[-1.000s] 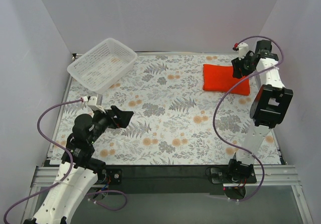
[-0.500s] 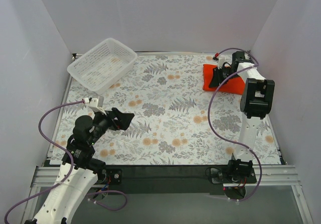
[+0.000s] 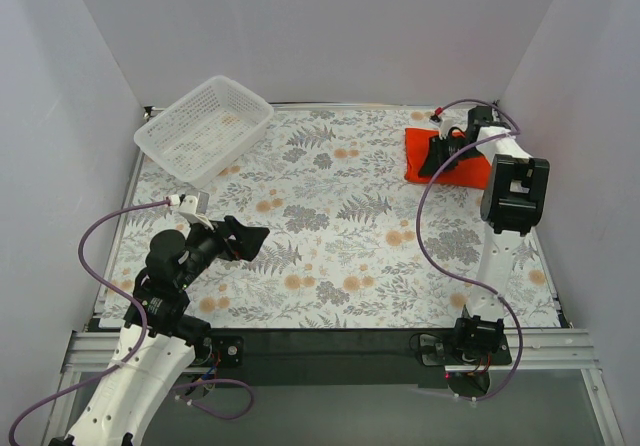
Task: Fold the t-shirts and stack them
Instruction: Neatly place the folded tshirt to the corner
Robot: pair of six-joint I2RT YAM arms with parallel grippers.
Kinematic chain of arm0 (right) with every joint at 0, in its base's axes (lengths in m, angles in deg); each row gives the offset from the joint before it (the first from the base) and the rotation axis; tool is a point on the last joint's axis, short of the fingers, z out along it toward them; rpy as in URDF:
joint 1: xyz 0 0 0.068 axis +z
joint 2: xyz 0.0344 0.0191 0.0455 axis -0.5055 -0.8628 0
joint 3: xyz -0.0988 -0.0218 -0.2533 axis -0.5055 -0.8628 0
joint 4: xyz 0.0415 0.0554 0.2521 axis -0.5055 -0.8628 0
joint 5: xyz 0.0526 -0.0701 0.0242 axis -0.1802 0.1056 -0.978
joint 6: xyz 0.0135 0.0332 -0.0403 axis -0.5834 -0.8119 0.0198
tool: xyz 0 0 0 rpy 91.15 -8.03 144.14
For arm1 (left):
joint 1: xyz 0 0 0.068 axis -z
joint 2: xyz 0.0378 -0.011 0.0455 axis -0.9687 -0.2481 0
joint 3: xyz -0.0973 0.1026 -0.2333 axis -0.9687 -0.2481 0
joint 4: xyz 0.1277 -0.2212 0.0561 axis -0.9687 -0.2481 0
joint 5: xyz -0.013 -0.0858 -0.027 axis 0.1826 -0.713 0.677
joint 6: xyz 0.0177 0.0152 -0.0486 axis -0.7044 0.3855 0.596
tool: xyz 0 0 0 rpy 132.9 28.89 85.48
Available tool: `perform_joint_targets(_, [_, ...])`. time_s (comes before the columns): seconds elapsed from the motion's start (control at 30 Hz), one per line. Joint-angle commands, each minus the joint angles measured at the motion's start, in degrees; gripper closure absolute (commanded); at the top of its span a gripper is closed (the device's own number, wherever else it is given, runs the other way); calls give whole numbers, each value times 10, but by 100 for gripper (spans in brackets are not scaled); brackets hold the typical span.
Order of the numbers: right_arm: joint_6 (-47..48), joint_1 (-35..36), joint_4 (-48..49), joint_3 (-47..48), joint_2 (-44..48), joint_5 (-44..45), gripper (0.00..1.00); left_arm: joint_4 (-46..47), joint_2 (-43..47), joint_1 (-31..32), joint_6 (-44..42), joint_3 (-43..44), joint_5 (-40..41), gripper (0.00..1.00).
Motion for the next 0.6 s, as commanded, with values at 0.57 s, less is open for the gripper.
perform_joint_targets(0.57, [-12,-65,17,-38,34,26,78,11,7,-4,-6,-3,-14,7])
